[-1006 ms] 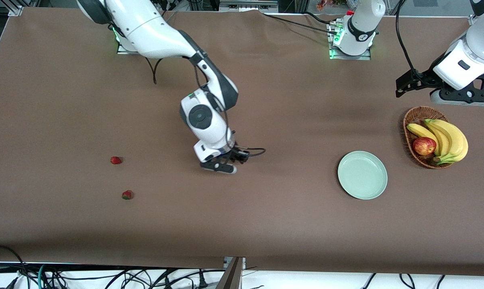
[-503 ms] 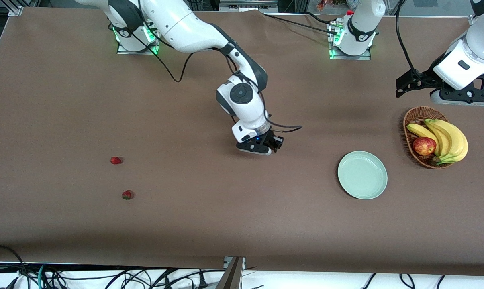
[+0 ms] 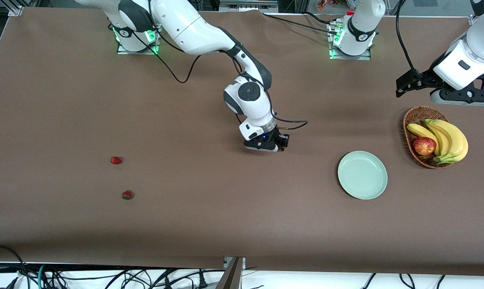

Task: Collect all strawberries into plate
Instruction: 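Grasp the strawberry with the left gripper while the right gripper reaches another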

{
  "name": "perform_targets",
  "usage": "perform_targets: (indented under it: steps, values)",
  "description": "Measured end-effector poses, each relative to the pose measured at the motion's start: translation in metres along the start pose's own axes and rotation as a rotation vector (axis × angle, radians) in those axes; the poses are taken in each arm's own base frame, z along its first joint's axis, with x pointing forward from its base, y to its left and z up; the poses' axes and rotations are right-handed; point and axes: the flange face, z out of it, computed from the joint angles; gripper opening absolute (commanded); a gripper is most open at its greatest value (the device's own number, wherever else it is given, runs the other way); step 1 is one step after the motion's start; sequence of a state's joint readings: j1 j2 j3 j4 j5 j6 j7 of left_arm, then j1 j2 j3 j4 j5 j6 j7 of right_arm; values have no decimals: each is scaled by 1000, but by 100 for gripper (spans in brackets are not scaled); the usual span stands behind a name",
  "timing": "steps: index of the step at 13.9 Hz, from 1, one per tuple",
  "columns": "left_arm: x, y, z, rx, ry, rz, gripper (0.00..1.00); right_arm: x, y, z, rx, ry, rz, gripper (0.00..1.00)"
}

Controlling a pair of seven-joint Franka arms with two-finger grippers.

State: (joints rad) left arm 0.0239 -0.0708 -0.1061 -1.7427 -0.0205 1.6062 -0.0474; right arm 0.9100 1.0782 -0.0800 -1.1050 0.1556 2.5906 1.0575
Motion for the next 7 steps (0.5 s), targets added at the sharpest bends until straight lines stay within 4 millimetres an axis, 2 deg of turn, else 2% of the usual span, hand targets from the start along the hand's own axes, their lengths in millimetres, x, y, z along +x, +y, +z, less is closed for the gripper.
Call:
perform_targets:
  steps: [2,4,5,7]
  values:
    - [1,0,2,0,-4,0,100,33,7,-13,-53,27,-25,100]
    - [7,3,16,-11,-37,4,100,88,19,-46,-85,44,-86,100]
    - [12,8,30,-30,-67,9,100,120,34,-61,-109,40,-112,100]
    - [29,26,70,-53,-134,36,100,183,79,-80,-178,5,-181,100]
